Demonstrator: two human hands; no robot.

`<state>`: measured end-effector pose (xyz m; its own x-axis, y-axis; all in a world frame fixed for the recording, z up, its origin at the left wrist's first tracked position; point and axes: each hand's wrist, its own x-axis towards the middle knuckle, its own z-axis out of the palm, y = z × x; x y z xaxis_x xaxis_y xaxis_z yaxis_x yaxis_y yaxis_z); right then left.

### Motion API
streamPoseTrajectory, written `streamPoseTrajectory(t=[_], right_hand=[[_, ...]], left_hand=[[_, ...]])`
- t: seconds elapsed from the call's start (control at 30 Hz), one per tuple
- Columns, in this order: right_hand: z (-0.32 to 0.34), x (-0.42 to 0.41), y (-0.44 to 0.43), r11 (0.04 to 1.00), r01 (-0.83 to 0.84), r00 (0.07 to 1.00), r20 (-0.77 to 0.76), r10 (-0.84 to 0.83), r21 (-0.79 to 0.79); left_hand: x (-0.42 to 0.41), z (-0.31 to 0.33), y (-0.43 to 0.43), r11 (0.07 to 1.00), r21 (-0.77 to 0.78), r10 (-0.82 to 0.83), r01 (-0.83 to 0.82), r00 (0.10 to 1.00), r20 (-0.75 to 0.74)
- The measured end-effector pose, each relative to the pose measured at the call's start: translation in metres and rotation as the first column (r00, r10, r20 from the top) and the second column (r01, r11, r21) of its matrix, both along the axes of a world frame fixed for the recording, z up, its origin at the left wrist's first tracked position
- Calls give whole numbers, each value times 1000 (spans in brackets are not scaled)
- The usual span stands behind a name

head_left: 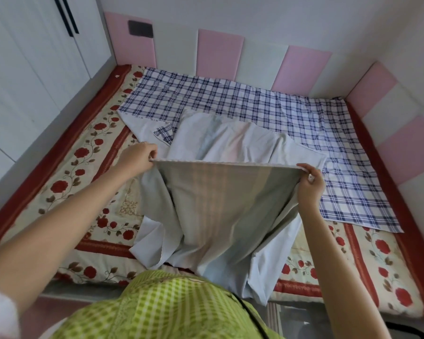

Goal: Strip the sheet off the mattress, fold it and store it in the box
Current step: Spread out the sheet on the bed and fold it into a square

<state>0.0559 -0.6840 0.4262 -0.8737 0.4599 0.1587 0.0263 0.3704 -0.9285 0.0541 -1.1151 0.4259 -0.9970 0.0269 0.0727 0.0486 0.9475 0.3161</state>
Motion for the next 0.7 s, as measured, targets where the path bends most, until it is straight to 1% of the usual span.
streamPoseTrajectory(t=[0.07,0.1,0.2,0.27,0.33,0.43,0.5,0.53,0.57,0.6,0.63,0.67,0.7], right_hand=[[6,-1,-2,990,88,995,-30,-91,-108],[8,-1,-3,987,96,994,-45,-103,-126],[10,-1,-5,991,89,992,-79,-98,-104],[11,2,-7,981,124,985,-99,-140,-151],[12,3,-7,972,153,976,-126,-177,-177],[18,2,-8,973,162,969,-162,-188,-165],[22,0,-7,974,173,975,-116,-191,-150],[26,-2,-4,985,139,987,-62,-146,-106],[31,-2,-1,998,37,999,14,-37,-44],[36,-1,1,991,-133,984,116,131,10],[44,0,0,933,-357,911,236,338,40],[50,5,-4,808,-587,760,381,527,55],[53,11,-13,631,-775,551,525,649,33]], left_hand=[[1,-14,-1,997,44,57,-57,998,-9],[1,-19,-1,994,66,85,-83,996,-18],[-1,-23,0,977,80,204,-199,977,-66],[-4,-23,-3,957,62,287,-282,953,-98],[-9,-21,-10,938,92,343,-333,931,-123],[-26,-5,-17,929,173,362,-327,900,-242],[-39,17,-13,911,285,389,-300,854,-346],[-45,28,-9,892,358,407,-275,832,-376],[-49,36,-6,871,428,416,-242,826,-380],[-52,40,-1,856,473,408,-208,835,-370],[-54,46,6,856,492,363,-159,863,-352],[-52,52,18,855,512,277,-81,906,-319],[-48,58,31,833,553,176,18,939,-295]])
